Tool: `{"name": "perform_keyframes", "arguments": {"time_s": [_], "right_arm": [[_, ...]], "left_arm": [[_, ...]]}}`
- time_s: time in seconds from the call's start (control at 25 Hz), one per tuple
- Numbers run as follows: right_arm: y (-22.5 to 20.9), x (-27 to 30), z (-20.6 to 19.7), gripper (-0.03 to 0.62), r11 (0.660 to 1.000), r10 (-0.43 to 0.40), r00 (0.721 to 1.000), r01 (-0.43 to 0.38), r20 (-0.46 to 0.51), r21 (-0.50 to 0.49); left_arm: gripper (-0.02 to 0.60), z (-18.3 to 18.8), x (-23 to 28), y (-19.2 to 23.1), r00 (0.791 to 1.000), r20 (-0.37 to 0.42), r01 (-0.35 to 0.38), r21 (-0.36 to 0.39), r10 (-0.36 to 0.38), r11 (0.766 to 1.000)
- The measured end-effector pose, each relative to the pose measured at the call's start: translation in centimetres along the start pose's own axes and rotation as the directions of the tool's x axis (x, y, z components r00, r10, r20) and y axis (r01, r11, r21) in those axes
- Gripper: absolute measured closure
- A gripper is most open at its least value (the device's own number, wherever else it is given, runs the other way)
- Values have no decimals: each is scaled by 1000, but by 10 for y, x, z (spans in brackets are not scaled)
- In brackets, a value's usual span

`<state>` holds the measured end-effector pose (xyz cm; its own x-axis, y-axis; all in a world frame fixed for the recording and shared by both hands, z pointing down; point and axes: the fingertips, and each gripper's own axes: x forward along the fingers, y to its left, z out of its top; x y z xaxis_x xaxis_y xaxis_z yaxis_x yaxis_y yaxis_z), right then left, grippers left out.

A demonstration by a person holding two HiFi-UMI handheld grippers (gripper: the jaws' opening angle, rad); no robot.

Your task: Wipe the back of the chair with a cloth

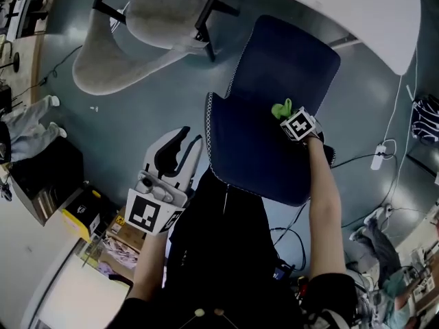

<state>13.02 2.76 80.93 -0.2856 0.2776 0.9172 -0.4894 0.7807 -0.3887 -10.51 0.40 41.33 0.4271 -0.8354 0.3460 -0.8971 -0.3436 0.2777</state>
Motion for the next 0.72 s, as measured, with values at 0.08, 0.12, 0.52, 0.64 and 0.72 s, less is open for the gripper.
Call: {"name": "perform_keyframes", "arguments": {"time_s": [0.08,0.12,0.52,0.64,0.72], "right_arm": [[2,10,-10,576,999,33,998,-32,-44,27],[4,15,-13,576,998,54,996,-52,-67,33],[14,26,-17,576,992,127,984,-125,-127,27],[19,24,-15,576,991,134,982,-136,-132,-8],[24,22,-14,576,989,135,981,-141,-139,-34]], "left_arm": [[485,-4,0,2,1000,-10,-5,-4,5,1000],[485,-6,1,3,1000,-12,-7,-7,7,1000],[485,-9,7,-1,1000,-8,7,-16,-7,1000],[485,-3,9,-2,1000,15,15,-14,-14,1000],[485,-3,9,-3,1000,14,17,-13,-16,1000]]}}
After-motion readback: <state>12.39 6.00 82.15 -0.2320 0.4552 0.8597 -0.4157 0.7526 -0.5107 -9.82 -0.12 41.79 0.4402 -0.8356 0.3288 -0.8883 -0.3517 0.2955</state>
